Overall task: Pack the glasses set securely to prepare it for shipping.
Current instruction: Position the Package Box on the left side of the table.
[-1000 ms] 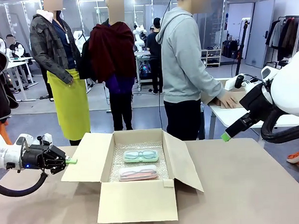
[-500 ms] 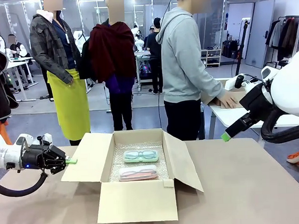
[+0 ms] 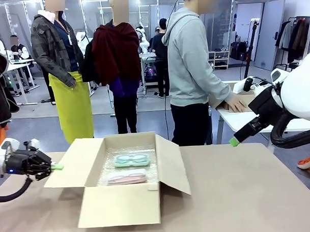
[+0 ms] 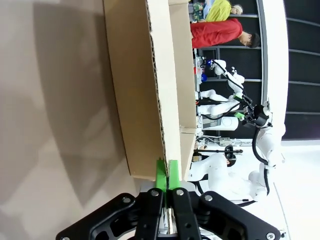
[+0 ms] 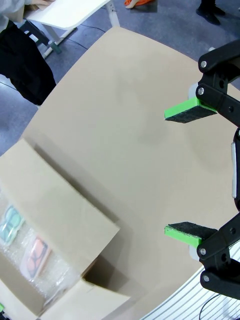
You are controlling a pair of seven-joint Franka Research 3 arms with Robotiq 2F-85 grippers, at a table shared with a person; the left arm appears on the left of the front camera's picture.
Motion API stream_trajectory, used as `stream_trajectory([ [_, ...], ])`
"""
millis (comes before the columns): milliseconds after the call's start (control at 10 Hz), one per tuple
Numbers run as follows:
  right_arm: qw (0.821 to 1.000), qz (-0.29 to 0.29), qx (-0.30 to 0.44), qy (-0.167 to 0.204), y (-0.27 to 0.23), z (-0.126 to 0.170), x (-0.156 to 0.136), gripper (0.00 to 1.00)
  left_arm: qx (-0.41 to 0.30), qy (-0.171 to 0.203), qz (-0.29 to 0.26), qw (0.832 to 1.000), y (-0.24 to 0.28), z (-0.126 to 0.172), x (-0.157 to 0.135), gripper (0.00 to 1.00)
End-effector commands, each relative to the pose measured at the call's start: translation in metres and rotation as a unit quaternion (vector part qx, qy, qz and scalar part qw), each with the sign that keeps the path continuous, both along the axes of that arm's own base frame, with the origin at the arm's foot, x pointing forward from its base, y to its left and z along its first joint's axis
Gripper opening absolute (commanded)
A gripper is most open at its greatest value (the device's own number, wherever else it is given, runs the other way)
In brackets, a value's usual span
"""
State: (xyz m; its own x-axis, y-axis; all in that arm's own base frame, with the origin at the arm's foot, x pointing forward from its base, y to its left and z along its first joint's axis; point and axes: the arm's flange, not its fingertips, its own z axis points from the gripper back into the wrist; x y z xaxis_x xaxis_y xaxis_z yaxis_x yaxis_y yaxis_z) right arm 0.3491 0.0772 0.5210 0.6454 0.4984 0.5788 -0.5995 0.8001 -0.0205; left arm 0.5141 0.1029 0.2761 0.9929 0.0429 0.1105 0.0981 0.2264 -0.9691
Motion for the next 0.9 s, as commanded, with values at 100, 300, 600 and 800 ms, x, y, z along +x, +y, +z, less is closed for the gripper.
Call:
stream_trajectory([
  [100,1.0,-0.001,-0.002,-0.003,0.001,0.001,-0.001,1.0,-0.002,0.01,-0.002,1.0,0.065,0.007,0.015,0.02],
  [300,1.0,-0.001,-0.002,-0.003,0.001,0.001,-0.001,1.0,0.004,0.007,-0.008,1.0,0.111,0.013,0.011,0.02],
  [600,1.0,-0.001,-0.002,-0.003,0.001,0.001,-0.001,1.0,-0.005,0.013,-0.009,1.0,0.184,0.024,-0.011,0.02],
  [800,1.0,-0.001,-0.002,-0.003,0.001,0.001,-0.001,1.0,0.009,0.009,-0.004,1.0,0.212,0.029,-0.03,0.02],
])
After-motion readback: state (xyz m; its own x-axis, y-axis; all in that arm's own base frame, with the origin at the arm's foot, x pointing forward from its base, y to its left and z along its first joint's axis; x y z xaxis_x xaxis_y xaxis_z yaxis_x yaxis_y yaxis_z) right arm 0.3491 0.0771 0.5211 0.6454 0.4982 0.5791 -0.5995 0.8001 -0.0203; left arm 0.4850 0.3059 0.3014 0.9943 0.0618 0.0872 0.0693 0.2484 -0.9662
